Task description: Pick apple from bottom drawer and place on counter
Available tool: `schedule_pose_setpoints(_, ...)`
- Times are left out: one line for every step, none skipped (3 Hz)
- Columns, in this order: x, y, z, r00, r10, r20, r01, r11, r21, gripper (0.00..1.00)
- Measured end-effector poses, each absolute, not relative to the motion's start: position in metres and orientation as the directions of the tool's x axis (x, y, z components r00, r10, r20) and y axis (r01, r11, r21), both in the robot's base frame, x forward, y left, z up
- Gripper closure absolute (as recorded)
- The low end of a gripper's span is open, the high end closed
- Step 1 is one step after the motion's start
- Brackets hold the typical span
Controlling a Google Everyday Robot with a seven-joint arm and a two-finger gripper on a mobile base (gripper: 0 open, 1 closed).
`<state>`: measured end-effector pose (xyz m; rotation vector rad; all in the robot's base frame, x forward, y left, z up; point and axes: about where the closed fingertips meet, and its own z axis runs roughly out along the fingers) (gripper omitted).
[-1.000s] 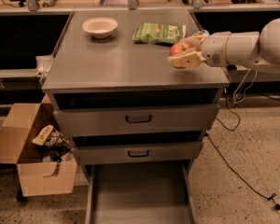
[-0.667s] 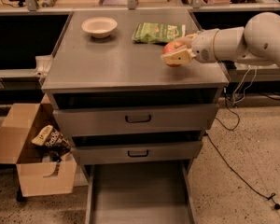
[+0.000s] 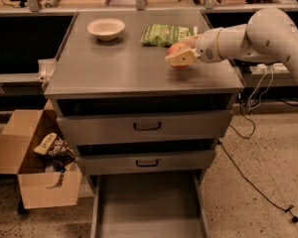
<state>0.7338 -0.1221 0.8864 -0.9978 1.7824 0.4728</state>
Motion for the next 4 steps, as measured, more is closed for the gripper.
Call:
schedule_pose_setpoints(0.742, -0.118, 0.880, -0.183, -0.424, -0.887, -0.807, 0.580, -0.111, 1.00)
schedule_pose_setpoints(0.748, -0.116, 0.874, -0.202, -0.434, -0.878, -0.811, 0.577, -0.099, 1.00)
schedule_pose_setpoints(0.755, -0.113, 0.866, -0.227, -0.442, -0.868, -0.813, 0.576, -0.081, 0.78)
schedule_pose_setpoints(0.758, -0.112, 0.862, -0.240, -0.443, -0.864, -0.814, 0.576, -0.069, 0.55)
